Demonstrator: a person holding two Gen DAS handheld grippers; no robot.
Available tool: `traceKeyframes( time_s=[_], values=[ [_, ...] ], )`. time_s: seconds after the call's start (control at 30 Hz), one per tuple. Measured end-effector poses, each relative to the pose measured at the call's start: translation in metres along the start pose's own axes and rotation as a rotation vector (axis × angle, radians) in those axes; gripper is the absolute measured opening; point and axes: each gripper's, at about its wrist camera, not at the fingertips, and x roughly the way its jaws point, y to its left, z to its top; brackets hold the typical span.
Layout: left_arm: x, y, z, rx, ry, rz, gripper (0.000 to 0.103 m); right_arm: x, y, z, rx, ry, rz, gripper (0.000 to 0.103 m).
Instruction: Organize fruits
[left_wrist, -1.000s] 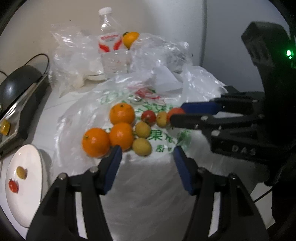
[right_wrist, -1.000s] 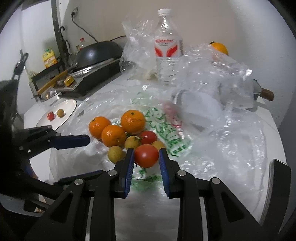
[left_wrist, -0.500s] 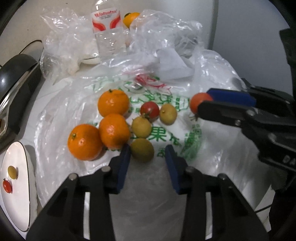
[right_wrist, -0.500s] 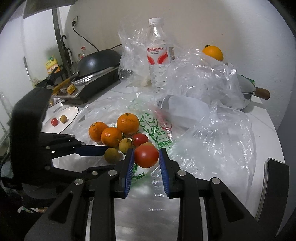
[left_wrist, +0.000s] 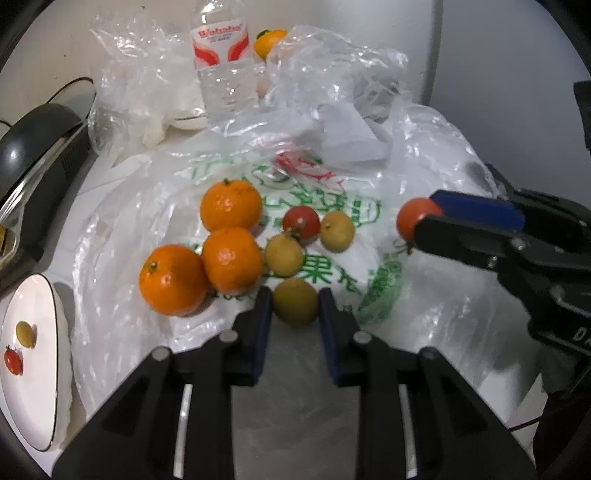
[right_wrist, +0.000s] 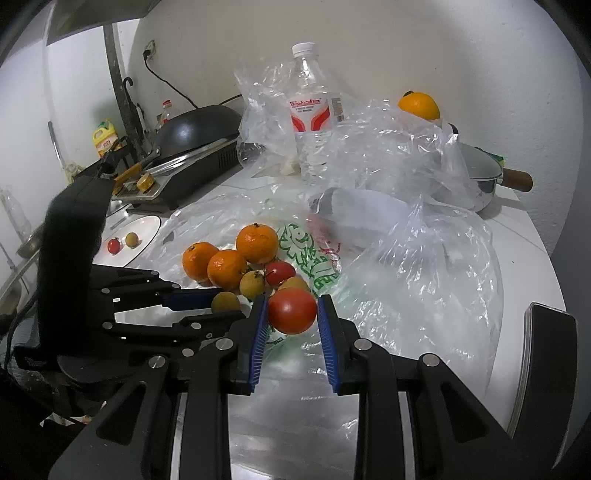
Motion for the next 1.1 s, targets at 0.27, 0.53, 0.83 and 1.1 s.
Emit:
traceKeyframes(
  time_s=[0.27,0.53,0.83,1.1],
  values=[
    [-0.028,-0.004,-0.007,0.009,-0.048,-0.014,0.026,-0.005,0.013,-0.001,-0.013,0.002,-0.017,0.029],
    [-0.053,0.001,-0.018,0.009,-0.086,-0.036,0.026,-0.013,0.03,0.0,-0.032,-0.003,-0.033,0.029],
    [-0.073,0.009,-0.03,0.005,-0.118,-0.05,0.026,-0.019,0.049,-0.002,-0.048,-0.004,-0.049,0.029],
    [-0.087,0.017,-0.04,0.002,-0.138,-0.058,0.026,-0.021,0.065,-0.004,-0.058,-0.013,-0.059,0.029]
  ],
)
